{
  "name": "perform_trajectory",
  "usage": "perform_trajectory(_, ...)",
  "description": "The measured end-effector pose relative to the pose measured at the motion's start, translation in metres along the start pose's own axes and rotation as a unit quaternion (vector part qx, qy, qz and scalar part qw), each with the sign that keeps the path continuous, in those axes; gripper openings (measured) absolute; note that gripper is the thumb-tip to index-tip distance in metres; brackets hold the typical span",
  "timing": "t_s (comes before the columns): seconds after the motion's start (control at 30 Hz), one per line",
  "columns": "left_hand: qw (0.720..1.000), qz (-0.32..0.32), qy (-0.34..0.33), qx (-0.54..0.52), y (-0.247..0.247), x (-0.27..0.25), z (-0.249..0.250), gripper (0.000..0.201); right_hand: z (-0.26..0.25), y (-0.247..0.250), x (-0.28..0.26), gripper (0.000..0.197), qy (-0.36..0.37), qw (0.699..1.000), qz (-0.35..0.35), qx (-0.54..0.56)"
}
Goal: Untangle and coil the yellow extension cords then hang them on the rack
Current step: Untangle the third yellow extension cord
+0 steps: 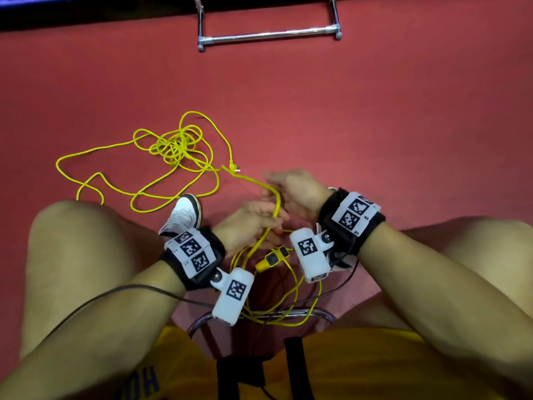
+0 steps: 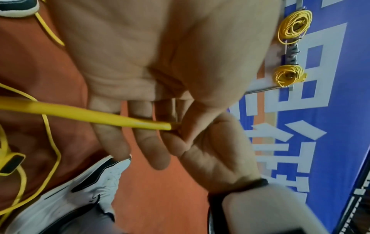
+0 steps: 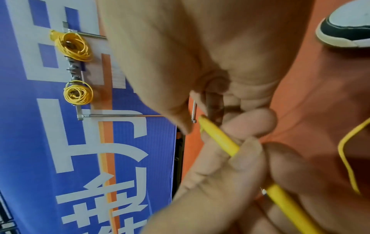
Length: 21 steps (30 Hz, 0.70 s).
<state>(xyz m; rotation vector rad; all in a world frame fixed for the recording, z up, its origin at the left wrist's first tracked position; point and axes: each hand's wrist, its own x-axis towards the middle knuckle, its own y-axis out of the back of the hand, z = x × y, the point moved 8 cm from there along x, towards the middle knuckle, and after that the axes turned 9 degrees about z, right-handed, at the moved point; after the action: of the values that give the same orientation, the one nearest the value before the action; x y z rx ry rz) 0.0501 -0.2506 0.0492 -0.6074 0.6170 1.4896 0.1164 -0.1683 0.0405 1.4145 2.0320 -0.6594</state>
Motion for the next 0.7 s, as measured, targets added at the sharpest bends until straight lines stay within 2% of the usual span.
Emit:
perform_trajectory(0.1,0.997,0.018,0.049,-0.051,0.008,0.003,0.001,0.027,0.005,0.002,0.006,0.023,0.02,1.0,0.02,-0.005)
perform_trajectory(0.2,0.974,0.085,0.122,-0.169,0.029,0.008,-0.007,0.03,0.005,-0.001,0.006,0.027,0.009,0.999,-0.009,0.049)
perform_trajectory(0.33,0.919,0.188,0.113,-0.327,0.066,0.021,-0.01,0.05,0.009,-0.018,-0.01,0.022,0.013,0.987,-0.142,-0.076)
perform_trajectory(0.43,0.844,0.243,0.067,-0.473,0.095,0.029,-0.007,0.047,0.024,-0.033,-0.033,0.026,-0.027,0.952,-0.278,-0.124)
perform_trajectory(0.47,0.831,0.271,0.058,-0.482,0.103,0.031,-0.008,0.041,0.026,-0.036,-0.039,0.027,-0.04,0.943,-0.307,-0.123)
perform_trajectory(0.5,0.833,0.298,0.055,-0.463,0.108,0.031,-0.01,0.034,0.026,-0.037,-0.044,0.026,-0.045,0.936,-0.325,-0.13)
perform_trajectory(0.57,0.867,0.323,0.048,-0.376,0.11,0.032,-0.011,0.024,0.028,-0.035,-0.043,0.017,-0.025,0.925,-0.318,-0.205)
perform_trajectory(0.63,0.909,0.282,0.024,-0.304,0.098,0.033,-0.004,0.013,0.029,-0.028,-0.029,0.016,0.009,0.927,-0.238,-0.291)
perform_trajectory(0.7,0.941,0.215,0.001,-0.262,0.079,0.028,0.006,0.007,0.021,-0.012,-0.012,0.02,0.018,0.961,-0.101,-0.258)
